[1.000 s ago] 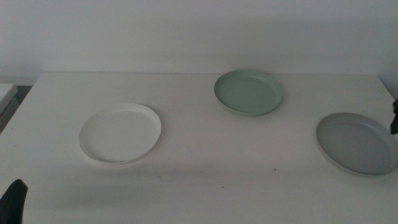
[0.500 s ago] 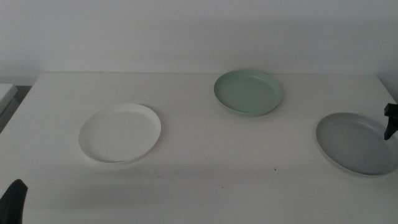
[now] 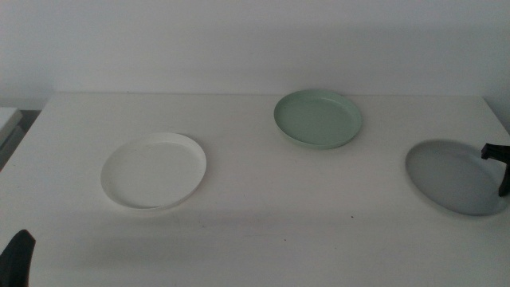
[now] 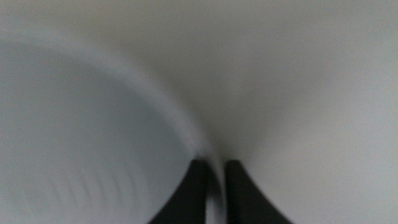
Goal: Stack the three bowls on top of each other.
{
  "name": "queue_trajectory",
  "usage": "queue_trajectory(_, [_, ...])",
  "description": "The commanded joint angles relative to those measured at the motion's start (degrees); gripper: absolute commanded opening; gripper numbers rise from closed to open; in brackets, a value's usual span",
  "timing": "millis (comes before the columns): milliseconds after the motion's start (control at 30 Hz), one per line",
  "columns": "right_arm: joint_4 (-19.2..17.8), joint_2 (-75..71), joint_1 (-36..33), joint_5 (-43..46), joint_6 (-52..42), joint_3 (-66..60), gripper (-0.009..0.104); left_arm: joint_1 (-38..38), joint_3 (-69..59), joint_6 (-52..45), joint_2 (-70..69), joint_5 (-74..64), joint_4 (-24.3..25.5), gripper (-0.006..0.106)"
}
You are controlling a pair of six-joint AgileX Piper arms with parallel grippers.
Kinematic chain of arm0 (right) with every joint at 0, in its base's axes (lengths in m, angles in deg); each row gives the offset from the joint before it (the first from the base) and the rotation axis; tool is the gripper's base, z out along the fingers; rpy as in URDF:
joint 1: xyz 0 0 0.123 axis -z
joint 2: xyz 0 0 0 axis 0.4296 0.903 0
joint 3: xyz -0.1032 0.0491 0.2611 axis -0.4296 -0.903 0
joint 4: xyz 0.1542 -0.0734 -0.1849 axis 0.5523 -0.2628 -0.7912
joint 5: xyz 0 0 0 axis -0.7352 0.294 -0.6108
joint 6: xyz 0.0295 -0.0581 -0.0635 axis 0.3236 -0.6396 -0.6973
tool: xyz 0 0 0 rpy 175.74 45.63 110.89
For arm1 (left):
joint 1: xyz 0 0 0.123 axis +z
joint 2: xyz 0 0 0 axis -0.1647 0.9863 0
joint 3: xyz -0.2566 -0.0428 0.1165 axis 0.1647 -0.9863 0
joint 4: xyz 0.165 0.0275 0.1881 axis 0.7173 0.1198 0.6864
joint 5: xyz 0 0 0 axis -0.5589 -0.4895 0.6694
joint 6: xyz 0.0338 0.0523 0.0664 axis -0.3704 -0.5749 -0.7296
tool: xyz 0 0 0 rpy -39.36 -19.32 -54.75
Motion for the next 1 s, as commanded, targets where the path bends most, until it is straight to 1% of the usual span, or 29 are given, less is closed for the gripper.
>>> queue_trajectory(0, [-2.73, 0.96, 0.41, -1.21, 0.12, -0.43, -0.002, -0.04, -0.03, 0.05, -0.18, 0.77, -0.02, 0.094])
queue_trajectory(33, [-2.73, 0.08, 0.41, -1.37, 0.12, -0.43, -0.002, -0.04, -0.03, 0.05, -0.18, 0.77, -0.02, 0.094])
queue_trajectory(100, [-0.42, -2.41, 0.41, -2.86, 0.12, -0.43, -0.002, -0.04, -0.03, 0.05, -0.18, 0.77, -0.02, 0.094])
queue_trajectory(233, [9.27, -9.67, -2.25, -3.95, -3.86, -0.43, -0.002, -0.04, -0.03, 0.05, -0.18, 0.77, -0.02, 0.094])
queue_trajectory(267, [11.17, -11.31, -3.81, -3.95, -4.91, -0.43, -0.002, -0.04, -0.03, 0.05, -0.18, 0.77, -0.02, 0.094])
queue_trajectory(300, [12.0, -12.19, -5.32, -3.95, -5.06, -0.43, -0.002, -0.04, -0.03, 0.05, -0.18, 0.77, -0.02, 0.094])
queue_trajectory(467, [12.12, -12.23, -17.32, -3.56, -4.37, -0.43, -0.002, -0.04, -0.03, 0.05, -0.18, 0.77, -0.02, 0.094])
queue_trajectory(567, [12.27, -10.46, -23.66, -1.0, -3.53, -0.43, -0.002, -0.04, -0.03, 0.05, -0.18, 0.77, -0.02, 0.094])
queue_trajectory(633, [13.0, -9.13, -26.9, 0.96, -2.69, -0.43, -0.002, -0.04, -0.03, 0.05, -0.18, 0.77, -0.02, 0.094])
queue_trajectory(767, [15.13, -6.19, -31.57, 3.53, -2.49, -0.43, -0.002, -0.04, -0.03, 0.05, -0.18, 0.77, -0.02, 0.094])
queue_trajectory(967, [16.86, -2.33, -35.49, 7.01, -2.24, -0.43, -0.002, -0.04, -0.03, 0.05, -0.18, 0.77, -0.02, 0.094])
